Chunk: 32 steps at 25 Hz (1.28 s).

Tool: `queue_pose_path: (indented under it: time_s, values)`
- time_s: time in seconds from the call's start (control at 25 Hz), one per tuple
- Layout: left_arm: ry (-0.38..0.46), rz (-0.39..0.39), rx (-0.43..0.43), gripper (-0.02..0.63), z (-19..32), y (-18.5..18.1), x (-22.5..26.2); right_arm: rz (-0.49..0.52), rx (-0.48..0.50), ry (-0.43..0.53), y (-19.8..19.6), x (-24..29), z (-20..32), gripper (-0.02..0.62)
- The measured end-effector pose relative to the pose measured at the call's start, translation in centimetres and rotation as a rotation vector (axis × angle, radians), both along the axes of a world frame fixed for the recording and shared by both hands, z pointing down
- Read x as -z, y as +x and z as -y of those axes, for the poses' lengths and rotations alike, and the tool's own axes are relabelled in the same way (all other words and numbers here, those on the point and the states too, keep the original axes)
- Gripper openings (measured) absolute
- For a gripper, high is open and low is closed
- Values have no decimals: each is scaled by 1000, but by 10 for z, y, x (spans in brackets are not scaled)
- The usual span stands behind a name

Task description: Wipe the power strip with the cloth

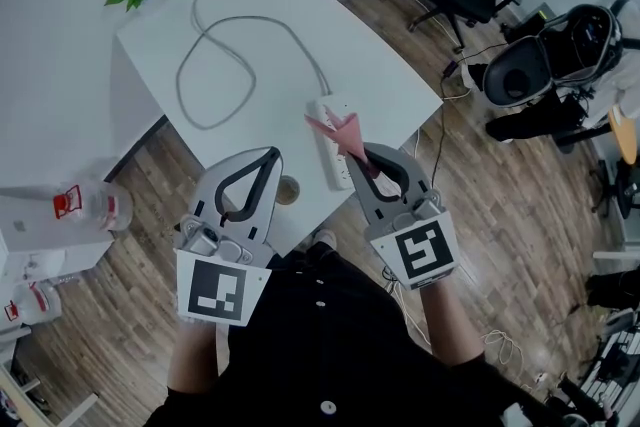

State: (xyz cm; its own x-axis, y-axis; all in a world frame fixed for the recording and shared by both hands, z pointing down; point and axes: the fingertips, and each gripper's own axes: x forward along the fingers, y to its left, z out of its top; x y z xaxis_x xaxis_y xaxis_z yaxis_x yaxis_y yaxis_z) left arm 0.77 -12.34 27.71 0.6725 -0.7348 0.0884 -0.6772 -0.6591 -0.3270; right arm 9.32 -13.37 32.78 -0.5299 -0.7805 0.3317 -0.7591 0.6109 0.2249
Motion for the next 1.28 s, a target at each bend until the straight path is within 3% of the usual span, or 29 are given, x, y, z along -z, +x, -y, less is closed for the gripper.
queue_pose_path:
  time_s: [1.28]
  values:
    - [-24, -5, -10, 9, 1, 5, -8, -21, 17, -21, -2, -2, -16, 48]
